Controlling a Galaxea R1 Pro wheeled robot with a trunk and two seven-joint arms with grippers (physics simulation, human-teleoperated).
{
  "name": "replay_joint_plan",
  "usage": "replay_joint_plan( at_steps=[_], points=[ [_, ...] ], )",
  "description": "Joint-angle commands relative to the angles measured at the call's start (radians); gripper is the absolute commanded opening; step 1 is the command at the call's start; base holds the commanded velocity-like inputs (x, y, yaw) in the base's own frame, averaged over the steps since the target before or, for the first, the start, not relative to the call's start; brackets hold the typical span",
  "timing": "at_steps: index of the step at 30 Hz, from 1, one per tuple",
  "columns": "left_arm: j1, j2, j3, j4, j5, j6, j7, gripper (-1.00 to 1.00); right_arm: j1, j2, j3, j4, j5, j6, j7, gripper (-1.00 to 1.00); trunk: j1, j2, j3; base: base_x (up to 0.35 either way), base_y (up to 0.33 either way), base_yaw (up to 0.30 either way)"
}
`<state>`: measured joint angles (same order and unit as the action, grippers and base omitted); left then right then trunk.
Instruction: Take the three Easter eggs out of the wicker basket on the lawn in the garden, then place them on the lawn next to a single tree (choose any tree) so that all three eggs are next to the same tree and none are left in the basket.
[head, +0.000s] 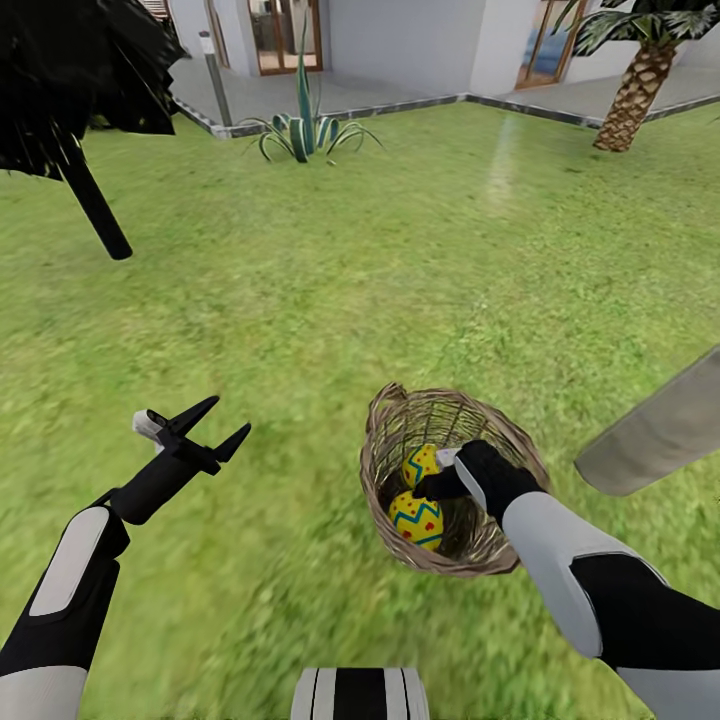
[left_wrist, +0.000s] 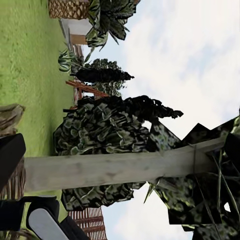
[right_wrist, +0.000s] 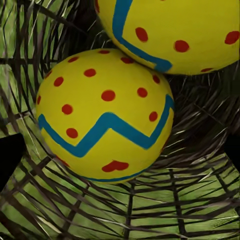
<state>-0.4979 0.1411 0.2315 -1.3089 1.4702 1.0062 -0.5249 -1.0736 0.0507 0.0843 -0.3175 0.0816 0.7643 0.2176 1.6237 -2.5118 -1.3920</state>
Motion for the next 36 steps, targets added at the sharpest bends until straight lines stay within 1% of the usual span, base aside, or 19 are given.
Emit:
replay_joint_plan(
  at_steps=[1, 2, 3, 5, 7, 12, 18, 23, 24, 31, 36],
  points=[
    [-0.001, 0.0, 0.001, 0.0, -0.002, 0.005, -0.004, 1.0, 0.0, -0.002, 0.014, -0.002, 0.01, 0.003, 0.03, 1.0, 0.0, -0.001, -0.005, 0.0, 0.0, 0.0],
    [-0.001, 0.0, 0.001, 0.0, -0.002, 0.005, -0.004, 1.0, 0.0, -0.004, 0.035, -0.002, 0.01, 0.002, 0.05, 1.0, 0.001, -0.001, -0.008, 0.0, 0.0, 0.0],
    [-0.001, 0.0, 0.001, 0.0, -0.002, 0.006, -0.004, 1.0, 0.0, -0.004, 0.043, -0.002, 0.01, 0.002, 0.054, 1.0, 0.001, -0.001, -0.012, 0.0, 0.0, 0.0],
    [-0.001, 0.0, 0.001, 0.0, -0.002, 0.005, -0.004, 1.0, 0.0, -0.006, 0.069, -0.002, 0.01, -0.012, 0.065, 1.0, 0.002, -0.001, -0.02, 0.0, 0.0, 0.0],
    [-0.001, -0.001, 0.001, 0.0, -0.002, 0.005, -0.004, 1.0, 0.0, -0.006, 0.079, -0.002, 0.01, -0.036, 0.069, 1.0, 0.003, -0.002, -0.028, 0.0, 0.0, 0.0],
    [-0.001, 0.0, 0.001, 0.0, -0.002, 0.005, -0.004, 1.0, 0.0, -0.007, 0.083, -0.002, 0.013, -0.045, 0.067, 1.0, 0.005, -0.003, -0.047, 0.0, 0.0, 0.0],
    [-0.001, -0.001, 0.001, 0.0, -0.002, 0.005, -0.004, 1.0, 0.0, -0.009, 0.083, -0.002, 0.015, -0.057, 0.06, 1.0, 0.005, -0.003, -0.047, 0.0, 0.0, 0.0],
    [-0.001, 0.0, 0.001, 0.0, -0.002, 0.005, -0.004, 1.0, 0.028, -0.007, 0.083, -0.002, 0.015, -0.133, 0.061, 1.0, 0.005, -0.003, -0.047, 0.0, 0.0, 0.0],
    [-0.001, -0.001, 0.001, 0.001, -0.002, 0.005, -0.004, 1.0, 0.03, -0.007, 0.083, -0.003, 0.015, -0.138, 0.061, 1.0, 0.006, -0.003, -0.051, 0.0, 0.0, 0.0],
    [-0.001, -0.002, 0.001, 0.003, -0.002, 0.005, -0.004, 1.0, 0.033, -0.007, 0.083, -0.003, 0.015, -0.147, 0.06, 1.0, 0.006, -0.003, -0.051, 0.0, 0.0, 0.0],
    [-0.001, -0.002, 0.001, 0.003, -0.002, 0.005, -0.004, 1.0, 0.034, -0.007, 0.083, -0.003, 0.015, -0.147, 0.062, 1.0, 0.008, -0.005, -0.07, 0.0, 0.0, 0.0]
  ],
)
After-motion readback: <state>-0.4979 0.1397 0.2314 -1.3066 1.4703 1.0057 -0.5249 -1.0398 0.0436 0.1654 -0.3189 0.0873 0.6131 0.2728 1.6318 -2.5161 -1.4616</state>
